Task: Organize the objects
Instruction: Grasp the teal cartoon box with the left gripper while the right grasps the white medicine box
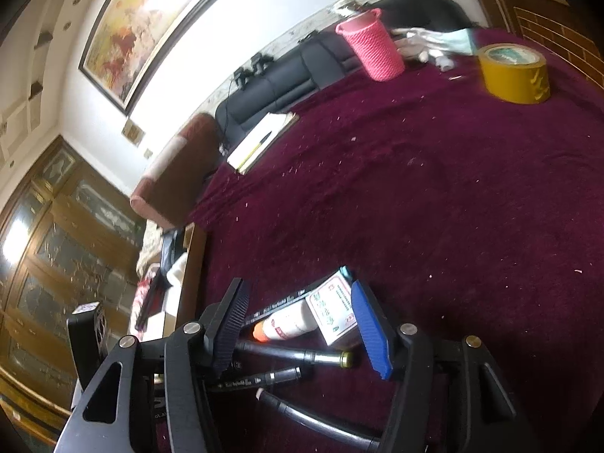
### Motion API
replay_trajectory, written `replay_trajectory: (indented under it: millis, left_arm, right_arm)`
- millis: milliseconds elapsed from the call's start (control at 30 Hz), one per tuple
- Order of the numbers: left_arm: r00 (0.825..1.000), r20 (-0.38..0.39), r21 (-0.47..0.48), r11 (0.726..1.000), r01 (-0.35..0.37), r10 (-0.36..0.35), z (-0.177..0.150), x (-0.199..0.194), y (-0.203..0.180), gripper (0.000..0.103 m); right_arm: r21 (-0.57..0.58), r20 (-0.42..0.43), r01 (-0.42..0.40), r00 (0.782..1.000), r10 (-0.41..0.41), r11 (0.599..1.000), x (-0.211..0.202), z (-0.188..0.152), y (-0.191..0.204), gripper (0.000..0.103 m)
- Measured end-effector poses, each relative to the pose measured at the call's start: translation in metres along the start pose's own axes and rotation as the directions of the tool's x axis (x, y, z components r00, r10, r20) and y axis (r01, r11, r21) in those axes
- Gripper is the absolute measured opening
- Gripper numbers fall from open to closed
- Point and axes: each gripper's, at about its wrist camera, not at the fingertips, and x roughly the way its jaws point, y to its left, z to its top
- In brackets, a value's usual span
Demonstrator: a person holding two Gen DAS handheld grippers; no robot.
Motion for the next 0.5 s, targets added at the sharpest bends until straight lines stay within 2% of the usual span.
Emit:
replay_trajectory:
  millis: [167, 267, 333, 400, 500]
  left_arm:
    - [0.999, 0.037, 0.018, 1.0, -0.004, 0.003, -0.007, -0.004, -0.002, 0.065]
    - [0.997, 0.07, 0.016, 1.0, -0.021, 0.02, -0.01, -0.006, -0.001, 0.055]
    - [0.997, 0.08, -0.006, 1.0, 0.002, -0.001, -0.011, -0.007, 0.002, 0.038]
    - [0.996, 0.085, -0.039, 0.999, 0.029, -0.026, -0.011, -0.008, 0.006, 0.033]
    - [0.995, 0.102, -0.033, 0.999, 0.001, 0.003, -0.013, -0.011, 0.003, 0.024]
  right_arm:
    - [-0.052, -0.072, 0.072, 0.995, -0.075, 0.996, 0.014, -0.004, 0.0, 0.063]
    - [-0.086, -0.1, 0.125, 0.986, -0.134, 0.988, 0.023, -0.008, -0.001, 0.063]
    - [-0.129, -0.102, 0.163, 0.979, -0.177, 0.978, 0.027, -0.011, 0.003, 0.063]
    - [-0.18, -0.099, 0.194, 0.972, -0.214, 0.964, 0.03, -0.015, 0.008, 0.063]
    - [-0.242, -0.094, 0.264, 0.951, -0.293, 0.934, 0.041, -0.021, 0.009, 0.063]
